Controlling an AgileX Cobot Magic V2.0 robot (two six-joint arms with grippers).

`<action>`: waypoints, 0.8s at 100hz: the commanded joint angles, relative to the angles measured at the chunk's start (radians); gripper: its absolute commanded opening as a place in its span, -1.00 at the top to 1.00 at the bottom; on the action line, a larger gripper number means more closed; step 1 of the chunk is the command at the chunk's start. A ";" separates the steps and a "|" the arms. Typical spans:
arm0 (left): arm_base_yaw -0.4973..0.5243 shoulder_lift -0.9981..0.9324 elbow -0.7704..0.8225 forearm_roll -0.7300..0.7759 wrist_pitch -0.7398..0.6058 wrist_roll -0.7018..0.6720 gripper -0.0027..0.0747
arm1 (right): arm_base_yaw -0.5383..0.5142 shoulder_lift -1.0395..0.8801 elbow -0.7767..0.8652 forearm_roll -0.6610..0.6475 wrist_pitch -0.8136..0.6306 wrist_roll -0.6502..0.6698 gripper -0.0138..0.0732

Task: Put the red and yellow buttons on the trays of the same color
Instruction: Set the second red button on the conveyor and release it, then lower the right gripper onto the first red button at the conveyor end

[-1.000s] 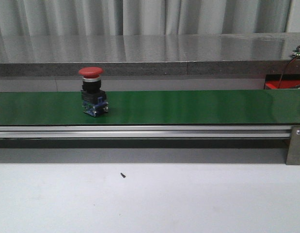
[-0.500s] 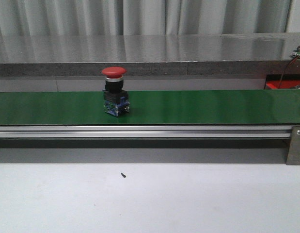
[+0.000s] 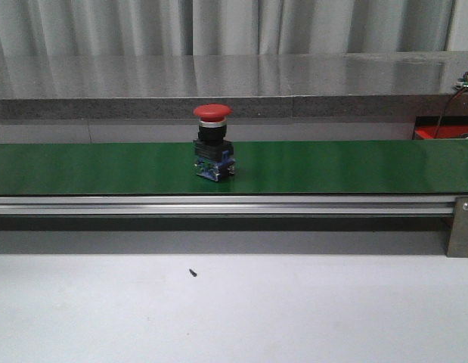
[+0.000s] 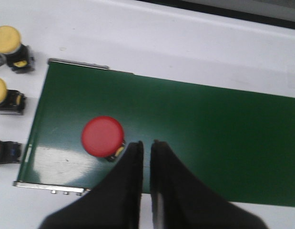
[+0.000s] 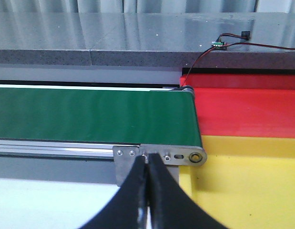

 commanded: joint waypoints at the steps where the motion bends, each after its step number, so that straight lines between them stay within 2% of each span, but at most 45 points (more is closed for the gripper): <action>1: -0.048 -0.096 0.029 -0.024 -0.075 0.002 0.98 | 0.000 -0.017 -0.019 -0.012 -0.074 -0.003 0.84; 21: -0.131 -0.270 0.173 -0.028 -0.107 0.002 0.98 | 0.000 -0.017 -0.019 -0.012 -0.102 -0.003 0.84; 39: -0.163 -0.451 0.317 -0.033 -0.154 0.002 0.98 | 0.000 -0.014 -0.031 -0.002 -0.222 -0.003 0.84; 56: -0.167 -0.646 0.483 -0.034 -0.230 0.002 0.98 | 0.000 0.075 -0.147 0.003 -0.081 -0.003 0.81; 80: -0.167 -0.851 0.660 -0.049 -0.264 0.002 0.98 | 0.000 0.395 -0.393 0.002 0.033 -0.003 0.81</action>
